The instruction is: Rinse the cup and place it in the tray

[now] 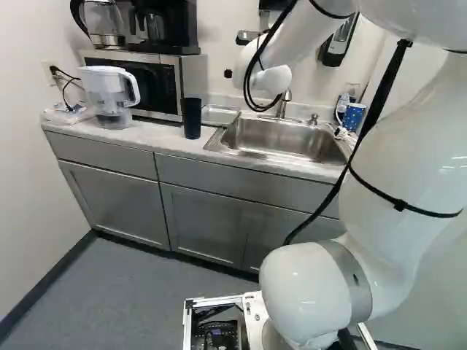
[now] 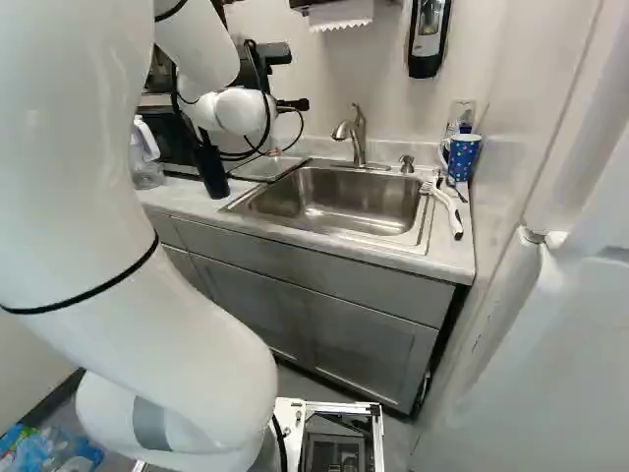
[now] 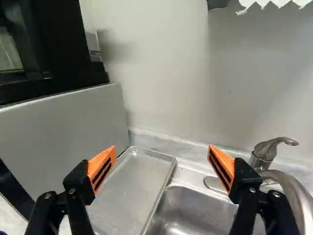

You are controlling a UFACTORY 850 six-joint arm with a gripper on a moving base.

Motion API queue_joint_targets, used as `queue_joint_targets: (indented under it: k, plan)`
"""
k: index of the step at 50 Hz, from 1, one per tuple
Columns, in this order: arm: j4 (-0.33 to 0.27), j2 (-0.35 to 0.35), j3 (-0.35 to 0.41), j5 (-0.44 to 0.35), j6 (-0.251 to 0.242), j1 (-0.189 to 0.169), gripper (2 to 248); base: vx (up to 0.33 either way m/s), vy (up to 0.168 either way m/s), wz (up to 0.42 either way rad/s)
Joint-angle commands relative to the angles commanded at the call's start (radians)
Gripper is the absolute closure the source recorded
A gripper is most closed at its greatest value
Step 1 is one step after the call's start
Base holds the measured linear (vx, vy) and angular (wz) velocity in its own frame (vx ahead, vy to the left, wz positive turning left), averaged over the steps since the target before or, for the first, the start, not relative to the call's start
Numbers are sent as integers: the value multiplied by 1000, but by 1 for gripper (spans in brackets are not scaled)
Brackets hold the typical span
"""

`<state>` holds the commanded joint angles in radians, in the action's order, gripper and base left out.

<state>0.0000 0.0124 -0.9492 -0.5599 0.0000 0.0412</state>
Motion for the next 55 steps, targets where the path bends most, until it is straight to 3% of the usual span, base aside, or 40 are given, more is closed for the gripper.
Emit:
queue_joint_targets:
  k: [26, 55]
  plan:
    - [0, 35, -36, 0, 0, -23, 3, 0, 0, 0]
    - [0, 135, -140, 0, 0, -78, 3, 0, 0, 0]
